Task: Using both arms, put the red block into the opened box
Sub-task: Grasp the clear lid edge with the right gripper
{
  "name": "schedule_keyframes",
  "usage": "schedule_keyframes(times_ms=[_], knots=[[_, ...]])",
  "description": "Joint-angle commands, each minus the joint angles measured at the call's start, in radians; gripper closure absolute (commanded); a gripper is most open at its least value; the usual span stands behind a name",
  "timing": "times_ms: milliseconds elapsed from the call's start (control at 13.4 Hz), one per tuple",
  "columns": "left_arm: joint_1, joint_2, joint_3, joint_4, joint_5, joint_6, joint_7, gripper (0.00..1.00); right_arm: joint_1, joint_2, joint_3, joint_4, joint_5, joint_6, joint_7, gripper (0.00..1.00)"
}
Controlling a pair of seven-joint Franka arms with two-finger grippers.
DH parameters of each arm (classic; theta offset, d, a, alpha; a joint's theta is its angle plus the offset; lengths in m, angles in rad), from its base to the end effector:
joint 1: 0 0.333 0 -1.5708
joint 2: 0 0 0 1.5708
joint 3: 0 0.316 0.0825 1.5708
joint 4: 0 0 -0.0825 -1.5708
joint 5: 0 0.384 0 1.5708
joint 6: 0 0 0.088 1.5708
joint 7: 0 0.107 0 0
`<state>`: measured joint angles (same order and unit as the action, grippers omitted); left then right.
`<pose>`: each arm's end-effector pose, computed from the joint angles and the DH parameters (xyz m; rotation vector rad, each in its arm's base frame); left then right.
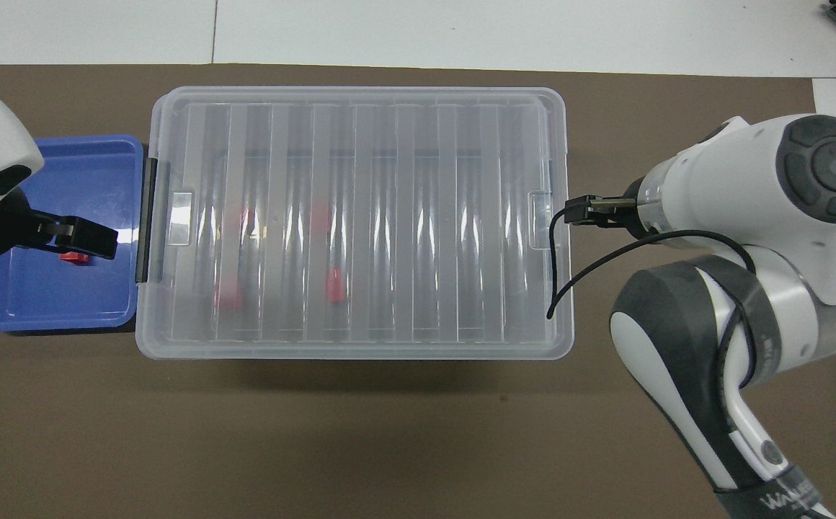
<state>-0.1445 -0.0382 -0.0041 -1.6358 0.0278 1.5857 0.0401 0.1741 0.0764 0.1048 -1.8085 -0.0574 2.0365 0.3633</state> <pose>0.5376 -0.0776 0.6161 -3.0991 0.2942 0.0161 0.5783 0.1606 0.5094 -3.1251 0.0992 -0.2484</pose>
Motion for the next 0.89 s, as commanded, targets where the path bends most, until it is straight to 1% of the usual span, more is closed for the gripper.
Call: schedule_keyframes(times_ms=[0,149,298,670,819], knots=[[0.003,-0.028,0.003,-0.032,-0.014,0.01,-0.002,0.0,0.007,0.014,0.003,-0.011,-0.018,0.034,0.029,0.03],[0.003,-0.028,0.003,-0.032,-0.014,0.01,-0.002,0.0,0.01,-0.003,0.003,-0.05,-0.018,0.028,0.031,0.05],[0.003,-0.028,0.003,-0.032,-0.014,0.01,-0.002,0.0,0.025,-0.016,0.001,-0.078,-0.018,0.028,0.031,0.05],[0.003,-0.028,0.003,-0.032,-0.014,0.008,-0.002,0.0,0.025,-0.047,0.001,-0.14,-0.018,0.034,0.019,0.05],[0.003,-0.028,0.003,-0.032,-0.014,0.01,-0.002,0.0,0.025,-0.052,0.001,-0.149,-0.021,0.03,0.017,0.05]])
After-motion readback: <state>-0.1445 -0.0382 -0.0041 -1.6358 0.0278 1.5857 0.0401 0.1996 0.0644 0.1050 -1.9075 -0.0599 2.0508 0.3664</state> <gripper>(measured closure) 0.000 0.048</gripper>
